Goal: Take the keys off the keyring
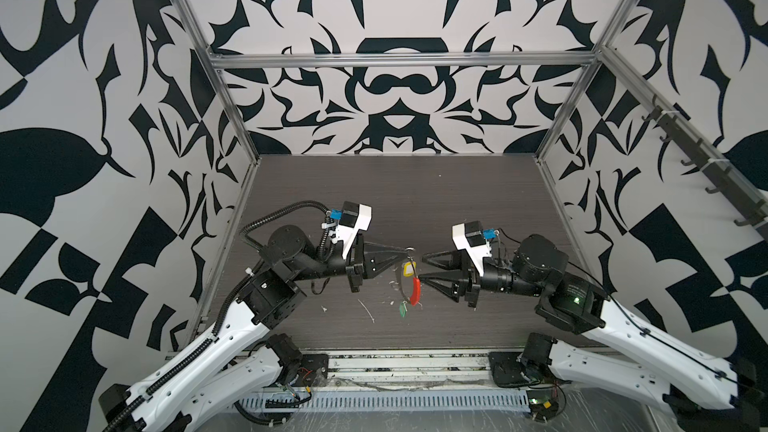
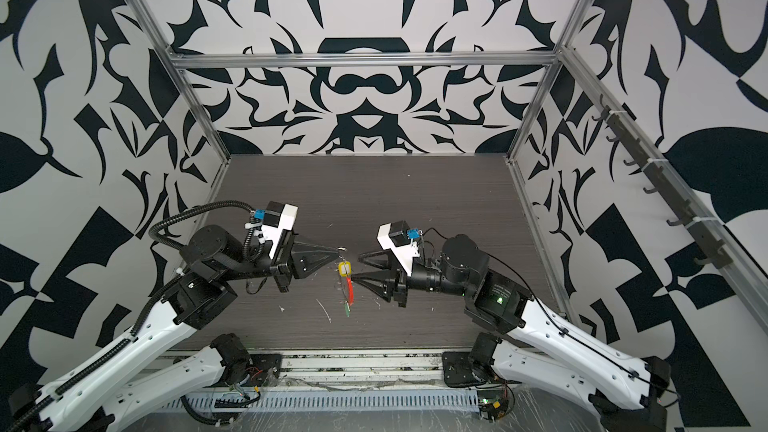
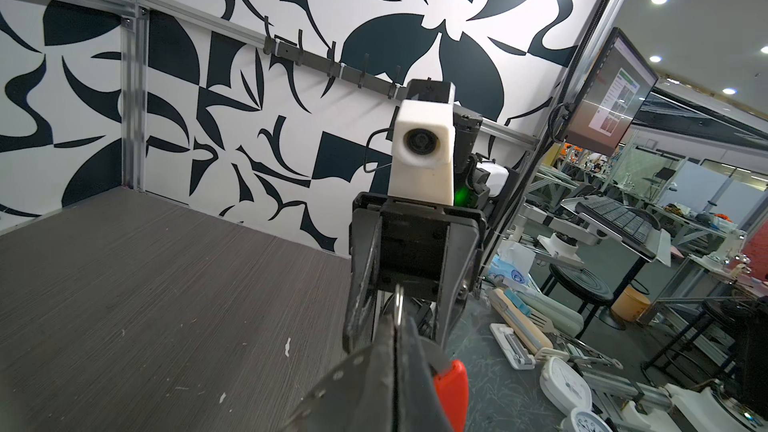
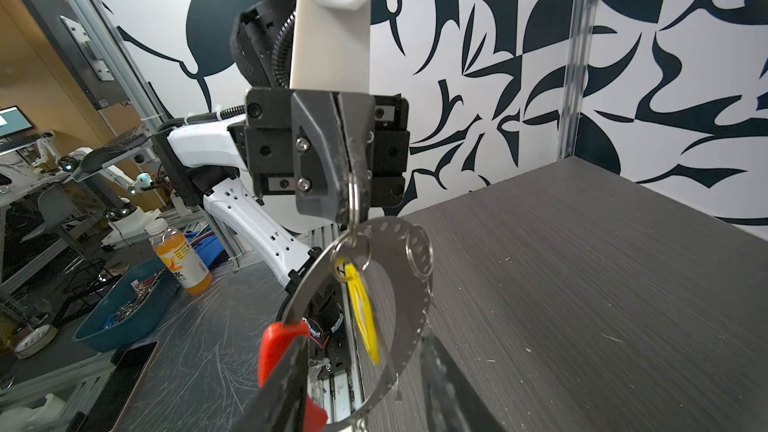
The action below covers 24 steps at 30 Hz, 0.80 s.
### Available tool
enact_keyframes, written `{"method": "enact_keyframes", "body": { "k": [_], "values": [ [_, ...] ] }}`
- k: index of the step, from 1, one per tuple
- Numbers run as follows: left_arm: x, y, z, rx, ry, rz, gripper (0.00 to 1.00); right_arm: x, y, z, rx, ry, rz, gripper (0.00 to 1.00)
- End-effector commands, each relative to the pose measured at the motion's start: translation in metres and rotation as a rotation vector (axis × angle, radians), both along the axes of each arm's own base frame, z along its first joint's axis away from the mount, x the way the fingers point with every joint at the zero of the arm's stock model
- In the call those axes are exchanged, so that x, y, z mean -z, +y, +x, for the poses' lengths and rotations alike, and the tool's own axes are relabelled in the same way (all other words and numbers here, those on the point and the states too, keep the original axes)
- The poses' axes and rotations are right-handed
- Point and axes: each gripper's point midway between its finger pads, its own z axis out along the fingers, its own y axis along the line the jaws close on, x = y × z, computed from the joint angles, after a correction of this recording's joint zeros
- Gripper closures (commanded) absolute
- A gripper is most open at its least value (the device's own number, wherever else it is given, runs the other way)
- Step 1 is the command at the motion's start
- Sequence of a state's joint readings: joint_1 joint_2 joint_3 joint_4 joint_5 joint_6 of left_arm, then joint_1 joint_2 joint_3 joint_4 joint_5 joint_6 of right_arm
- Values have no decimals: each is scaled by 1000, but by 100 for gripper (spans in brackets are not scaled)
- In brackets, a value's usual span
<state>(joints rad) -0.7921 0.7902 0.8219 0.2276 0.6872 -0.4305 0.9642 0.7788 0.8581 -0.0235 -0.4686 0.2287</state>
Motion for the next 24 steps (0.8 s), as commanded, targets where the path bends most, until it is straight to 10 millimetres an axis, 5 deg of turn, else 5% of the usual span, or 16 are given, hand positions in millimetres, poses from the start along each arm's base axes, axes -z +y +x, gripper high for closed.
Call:
{"method": "enact_keyframes", "body": {
  "k": [1,14,24],
  "values": [
    [-5,1,-7,32,-20,-28,100,-22,-1,-5,-20,-37,74,52],
    [-3,-1,-5,30,-7,-23,100,-20,6,0,-8,-42,75,53],
    [-2,-1,-5,31,0,-26,100,-20,14,5,-5,-45,71,66]
  ]
}}
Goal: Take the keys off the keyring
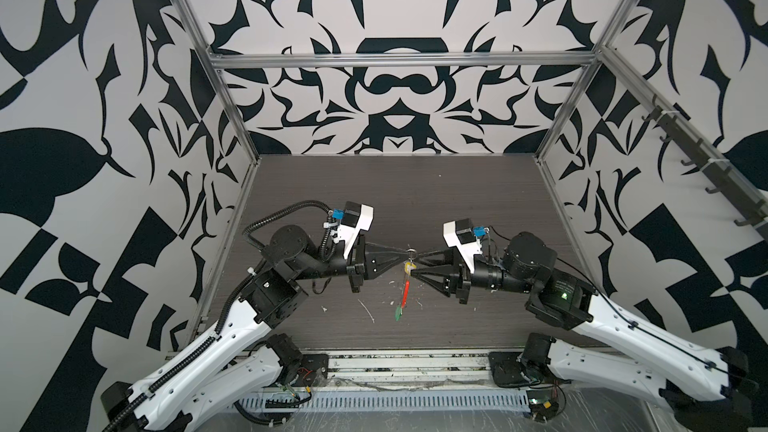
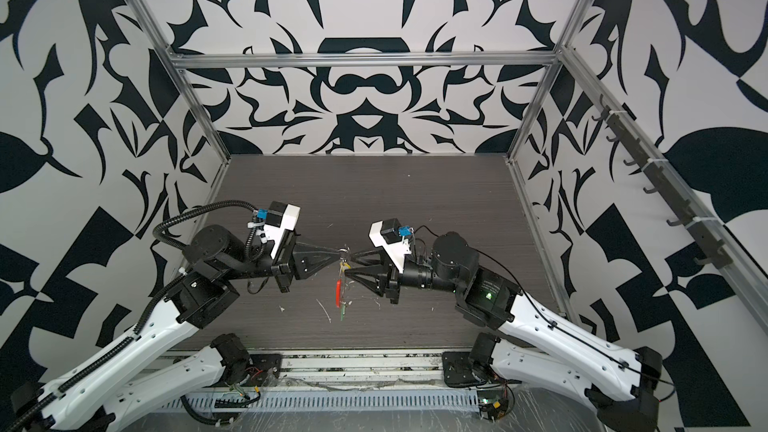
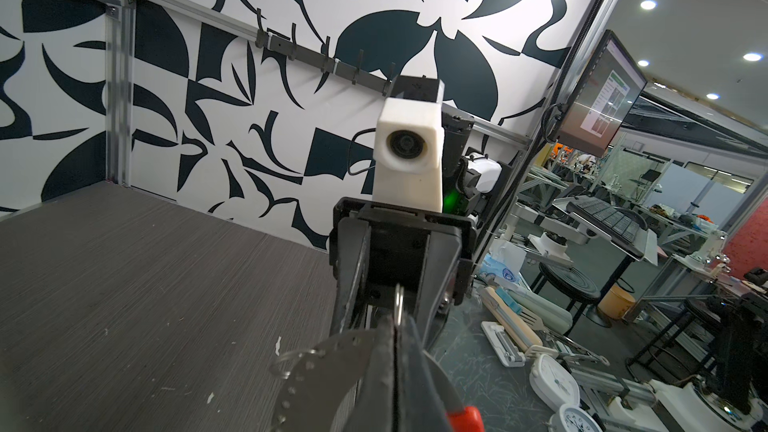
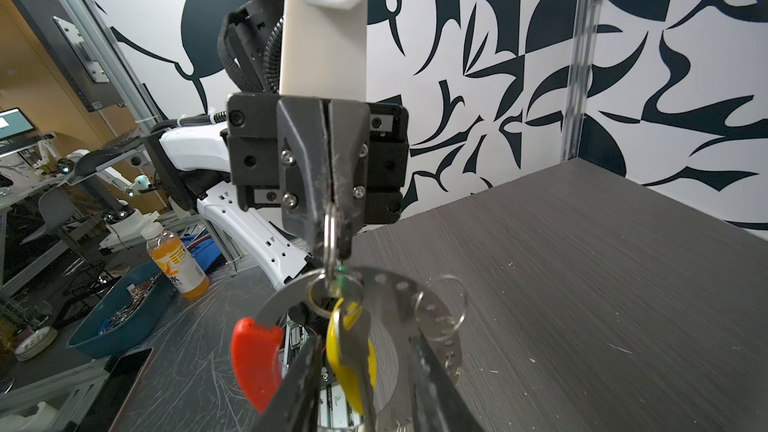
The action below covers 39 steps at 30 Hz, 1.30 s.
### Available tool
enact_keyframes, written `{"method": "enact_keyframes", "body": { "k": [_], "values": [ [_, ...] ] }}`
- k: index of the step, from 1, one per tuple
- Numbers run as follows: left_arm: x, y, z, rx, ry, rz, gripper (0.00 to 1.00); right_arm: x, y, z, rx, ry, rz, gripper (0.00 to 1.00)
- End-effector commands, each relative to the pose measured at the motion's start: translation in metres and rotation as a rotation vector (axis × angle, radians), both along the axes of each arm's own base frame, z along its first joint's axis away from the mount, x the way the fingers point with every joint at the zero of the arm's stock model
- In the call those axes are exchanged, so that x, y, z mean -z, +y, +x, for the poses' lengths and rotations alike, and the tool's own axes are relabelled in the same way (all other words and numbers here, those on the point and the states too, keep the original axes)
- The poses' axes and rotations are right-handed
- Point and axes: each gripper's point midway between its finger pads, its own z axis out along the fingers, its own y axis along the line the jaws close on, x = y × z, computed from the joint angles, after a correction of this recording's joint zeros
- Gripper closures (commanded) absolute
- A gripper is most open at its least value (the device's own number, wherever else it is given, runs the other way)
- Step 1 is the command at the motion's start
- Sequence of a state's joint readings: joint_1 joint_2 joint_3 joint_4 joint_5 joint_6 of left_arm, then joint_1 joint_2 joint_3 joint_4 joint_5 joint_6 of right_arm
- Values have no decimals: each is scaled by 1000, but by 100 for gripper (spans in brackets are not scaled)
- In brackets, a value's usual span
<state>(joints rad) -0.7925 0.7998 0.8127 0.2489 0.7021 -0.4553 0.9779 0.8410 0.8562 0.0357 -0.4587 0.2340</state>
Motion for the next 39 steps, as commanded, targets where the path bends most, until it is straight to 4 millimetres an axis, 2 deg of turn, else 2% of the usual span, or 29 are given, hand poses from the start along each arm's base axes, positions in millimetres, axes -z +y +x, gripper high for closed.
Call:
{"method": "enact_keyframes", "body": {
  "k": [1,11,23,39],
  "values": [
    [-4,2,-3,10,-19,-25,100,-25,0,-3,-5,-52,76,67],
    [-1,1,0,-8,-14,-21,100,-23,8,-2,-15,-44,68,70],
    [9,4,8,-72,-21,14,100,1,0,16,104,-22,-22,89],
    [21,3,28,-176,-14,56,100,24,0,26,156,5,-106,100]
  ]
}}
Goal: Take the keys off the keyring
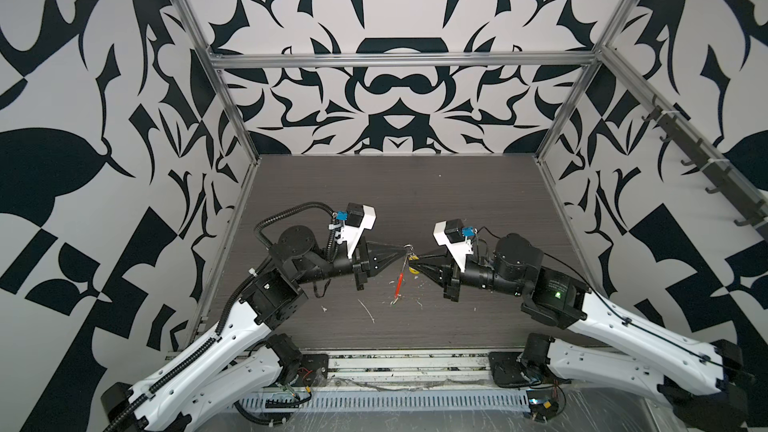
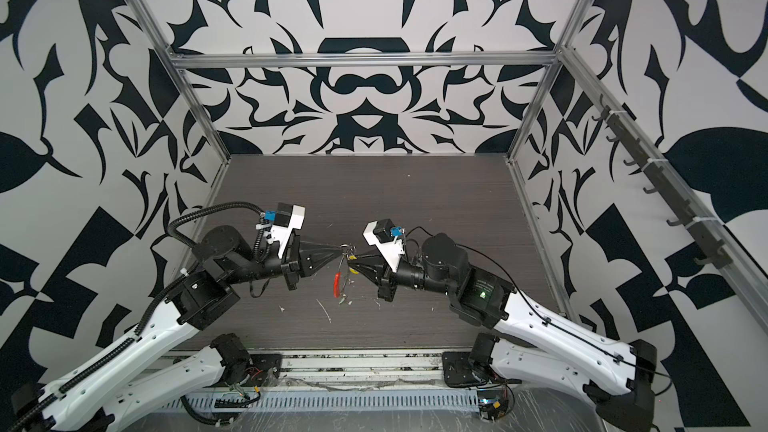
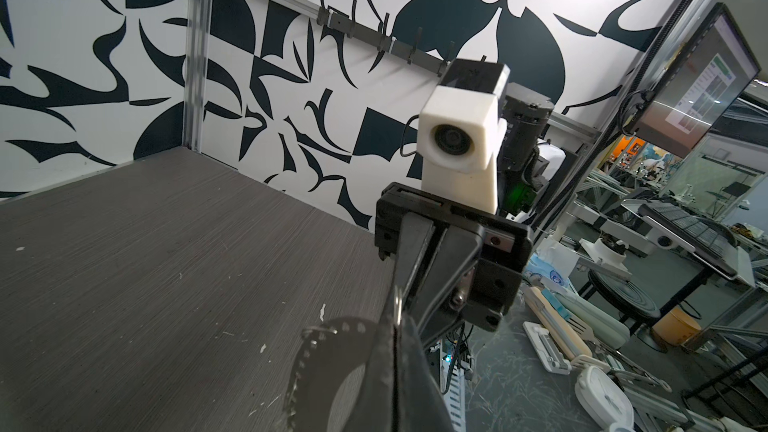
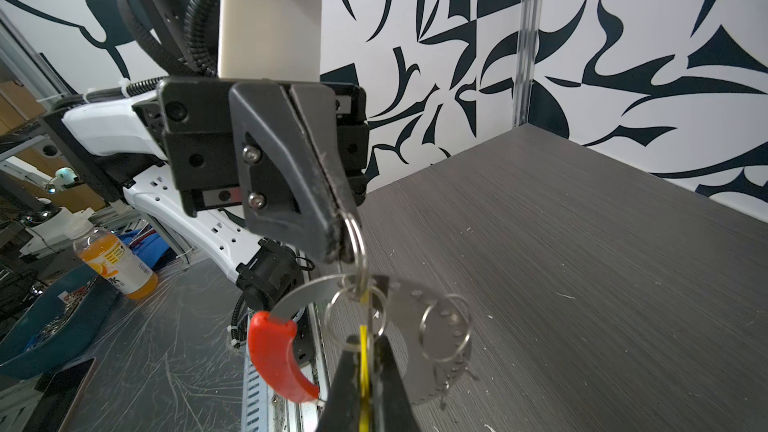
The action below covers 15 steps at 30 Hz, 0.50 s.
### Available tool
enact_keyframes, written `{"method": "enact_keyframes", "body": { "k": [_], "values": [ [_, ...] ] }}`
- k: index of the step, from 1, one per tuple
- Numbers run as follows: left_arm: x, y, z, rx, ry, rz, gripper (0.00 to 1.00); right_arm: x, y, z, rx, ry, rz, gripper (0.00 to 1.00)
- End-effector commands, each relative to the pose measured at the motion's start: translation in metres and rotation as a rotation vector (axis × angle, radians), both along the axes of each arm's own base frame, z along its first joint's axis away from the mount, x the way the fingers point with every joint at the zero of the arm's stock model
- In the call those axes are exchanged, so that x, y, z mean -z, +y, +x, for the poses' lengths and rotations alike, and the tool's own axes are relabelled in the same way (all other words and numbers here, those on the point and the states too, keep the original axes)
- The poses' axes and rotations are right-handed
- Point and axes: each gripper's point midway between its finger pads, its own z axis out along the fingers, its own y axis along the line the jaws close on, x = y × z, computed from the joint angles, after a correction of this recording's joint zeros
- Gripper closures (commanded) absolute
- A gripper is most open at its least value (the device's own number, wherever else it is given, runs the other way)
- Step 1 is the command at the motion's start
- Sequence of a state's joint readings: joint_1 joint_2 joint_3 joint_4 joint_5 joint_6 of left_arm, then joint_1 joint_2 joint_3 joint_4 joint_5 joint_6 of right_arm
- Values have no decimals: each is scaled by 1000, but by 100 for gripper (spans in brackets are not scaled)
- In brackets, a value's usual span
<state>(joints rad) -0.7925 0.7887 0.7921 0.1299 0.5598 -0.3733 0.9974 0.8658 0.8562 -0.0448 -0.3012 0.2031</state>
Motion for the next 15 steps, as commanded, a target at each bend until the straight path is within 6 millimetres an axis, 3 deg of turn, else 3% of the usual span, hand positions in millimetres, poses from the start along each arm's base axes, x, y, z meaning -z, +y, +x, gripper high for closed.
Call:
{"method": "enact_keyframes", "body": {
  "k": [1,15],
  "values": [
    [-7,2,4,-33,-37,-25,100,-4,-1,3,21,-9,-3,100],
    [-5,9,21,-149,-24,-18,100,-8,2,5,40,92,25,100]
  ]
}}
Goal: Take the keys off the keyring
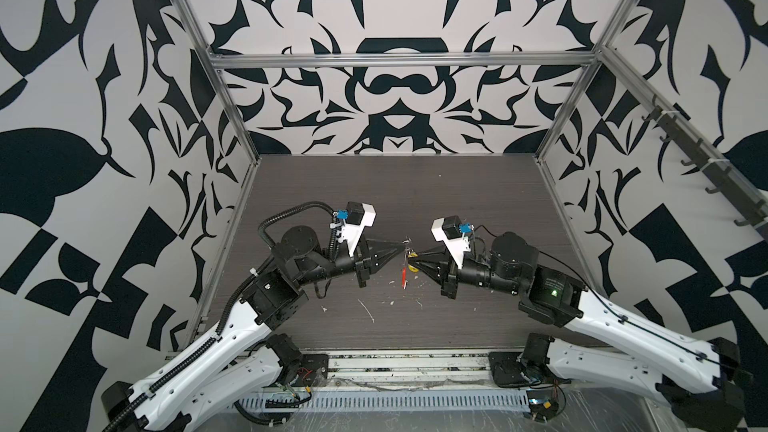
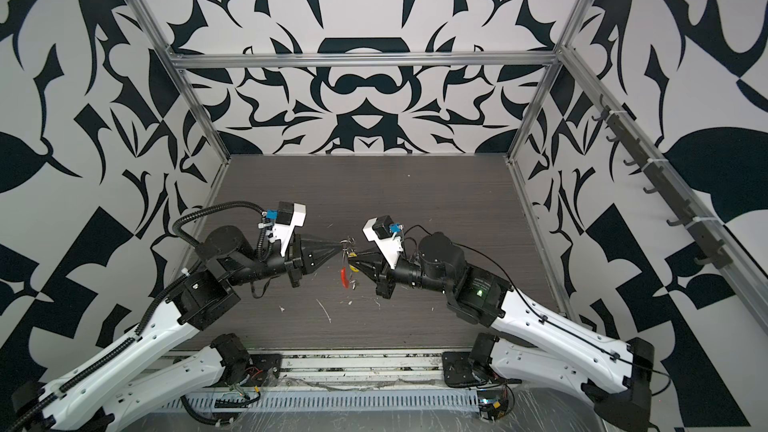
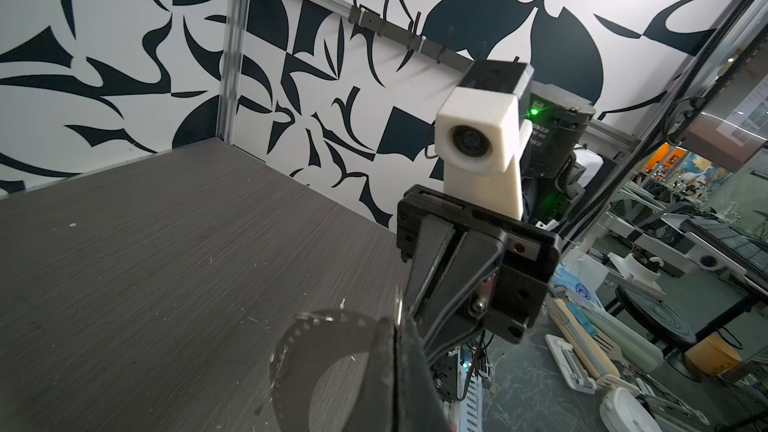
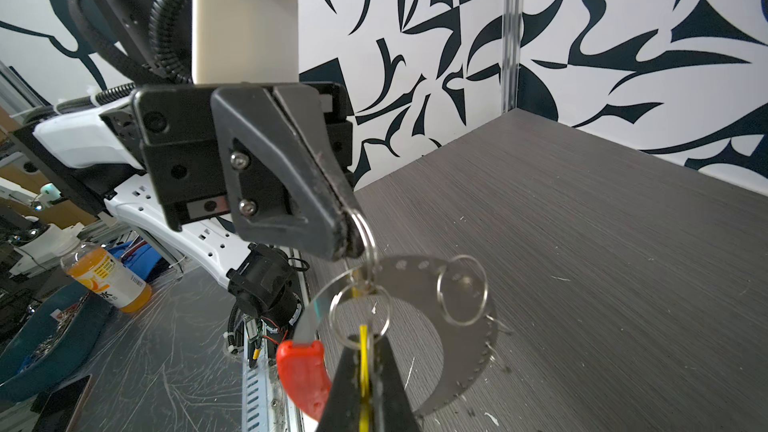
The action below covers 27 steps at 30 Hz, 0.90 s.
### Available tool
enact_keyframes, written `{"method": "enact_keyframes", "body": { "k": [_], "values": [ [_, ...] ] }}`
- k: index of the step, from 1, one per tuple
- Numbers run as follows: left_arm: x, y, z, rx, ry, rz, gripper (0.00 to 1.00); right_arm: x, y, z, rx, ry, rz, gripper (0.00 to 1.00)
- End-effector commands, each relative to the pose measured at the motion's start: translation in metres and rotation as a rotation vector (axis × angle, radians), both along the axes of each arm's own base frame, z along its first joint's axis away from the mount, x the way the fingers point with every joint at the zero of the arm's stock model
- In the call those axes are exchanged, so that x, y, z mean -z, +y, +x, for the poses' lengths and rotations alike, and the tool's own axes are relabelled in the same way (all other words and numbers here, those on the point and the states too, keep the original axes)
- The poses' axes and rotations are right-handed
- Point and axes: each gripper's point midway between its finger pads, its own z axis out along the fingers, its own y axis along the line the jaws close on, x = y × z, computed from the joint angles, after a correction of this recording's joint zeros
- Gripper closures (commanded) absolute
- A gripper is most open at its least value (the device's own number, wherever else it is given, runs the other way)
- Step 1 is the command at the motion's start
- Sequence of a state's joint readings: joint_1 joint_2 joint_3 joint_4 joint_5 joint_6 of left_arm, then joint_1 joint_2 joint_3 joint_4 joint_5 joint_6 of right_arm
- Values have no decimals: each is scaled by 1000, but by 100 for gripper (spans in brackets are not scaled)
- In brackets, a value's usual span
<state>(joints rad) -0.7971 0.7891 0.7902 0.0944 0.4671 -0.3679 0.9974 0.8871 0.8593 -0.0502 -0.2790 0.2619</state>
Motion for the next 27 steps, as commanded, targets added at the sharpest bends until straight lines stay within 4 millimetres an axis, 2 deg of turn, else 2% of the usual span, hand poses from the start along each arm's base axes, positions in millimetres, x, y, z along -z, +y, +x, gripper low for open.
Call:
{"method": "enact_keyframes", "body": {
  "k": [1,9,17,27],
  "values": [
    [-13,8,7,-69,-50,-42,100,-15,-1,-1,11,33,33,100],
    [-10,8,12,-90,-56,-50,100,-22,7,-6,-32,106,101,100],
    [-9,8,13,-97,-54,-52,100,-19,19,-9,-73,153,140,100],
    [-5,13,19,-145,-53,-39,100,-35,15,-13,-81,206,218,100]
  ]
}}
